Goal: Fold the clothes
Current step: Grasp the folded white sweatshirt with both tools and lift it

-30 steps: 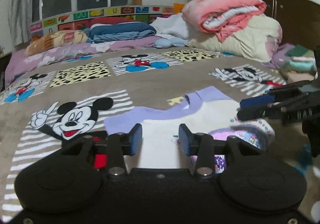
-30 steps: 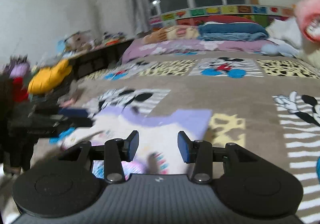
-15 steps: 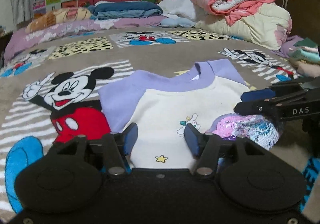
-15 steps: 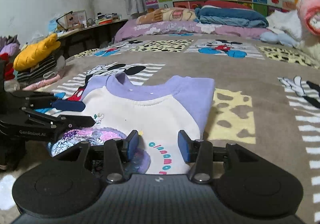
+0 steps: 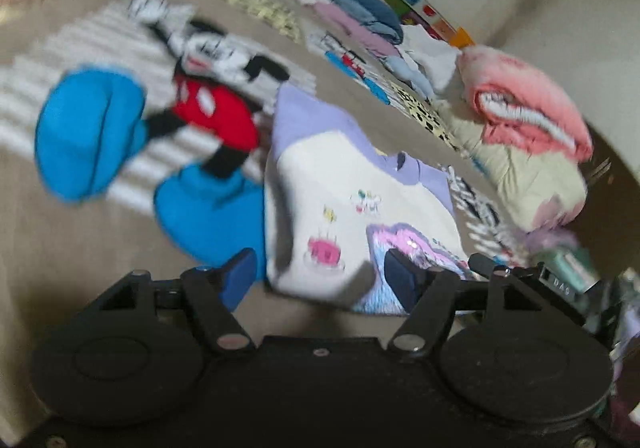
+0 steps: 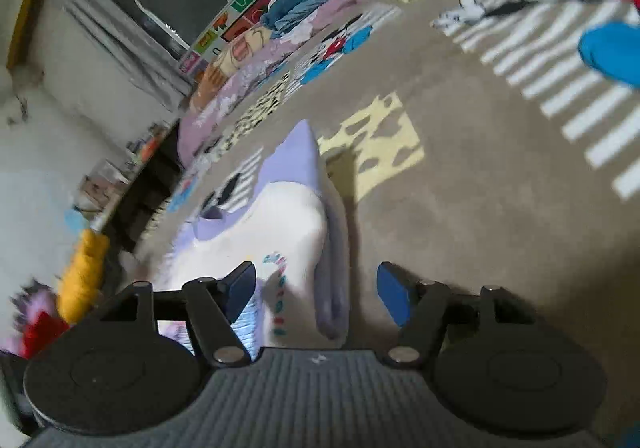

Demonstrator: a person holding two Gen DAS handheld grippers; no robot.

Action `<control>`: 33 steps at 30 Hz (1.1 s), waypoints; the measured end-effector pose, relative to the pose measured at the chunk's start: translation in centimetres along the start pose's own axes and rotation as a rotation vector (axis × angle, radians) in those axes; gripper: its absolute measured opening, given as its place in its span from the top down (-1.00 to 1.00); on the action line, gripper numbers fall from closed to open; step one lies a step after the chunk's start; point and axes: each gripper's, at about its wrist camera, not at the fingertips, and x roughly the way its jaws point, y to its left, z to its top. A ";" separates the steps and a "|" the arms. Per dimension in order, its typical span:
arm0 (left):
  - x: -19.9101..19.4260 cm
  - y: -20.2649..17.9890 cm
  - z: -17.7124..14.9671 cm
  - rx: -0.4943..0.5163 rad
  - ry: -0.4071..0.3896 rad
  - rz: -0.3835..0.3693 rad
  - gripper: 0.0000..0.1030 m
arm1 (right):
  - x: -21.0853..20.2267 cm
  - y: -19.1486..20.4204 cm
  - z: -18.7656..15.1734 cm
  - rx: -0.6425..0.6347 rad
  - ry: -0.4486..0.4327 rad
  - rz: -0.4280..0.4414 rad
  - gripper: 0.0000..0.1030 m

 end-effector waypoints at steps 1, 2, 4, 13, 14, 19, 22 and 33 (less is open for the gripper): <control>0.1 0.1 0.0 -0.014 0.001 -0.006 -0.35 | 0.1 -0.1 -0.1 0.012 0.019 0.021 -0.36; 0.3 0.2 0.0 -0.022 0.002 -0.009 -0.35 | 0.3 0.0 -0.1 0.011 0.037 0.034 -0.37; 1.0 0.1 0.3 -0.043 0.003 -0.013 -0.35 | 0.9 0.7 -0.5 -0.044 0.061 0.023 -0.37; 6.1 -1.1 3.9 -0.109 0.020 -0.007 -0.35 | 4.9 1.0 1.3 -0.044 0.016 0.023 -0.36; 6.4 -1.3 4.1 -0.116 0.018 -0.011 -0.30 | 5.4 1.3 1.4 -0.060 0.016 0.017 -0.37; 6.3 -1.0 3.5 -0.215 0.003 -0.035 0.37 | 6.3 1.1 1.7 -0.004 0.043 0.068 0.40; 3.9 -1.0 2.9 -0.251 -0.030 -0.080 0.53 | 5.3 1.0 1.5 0.067 0.017 0.125 0.52; -10.9 0.6 2.8 -0.370 -0.217 -0.224 0.53 | 1.1 7.7 -0.9 0.116 0.037 0.353 0.52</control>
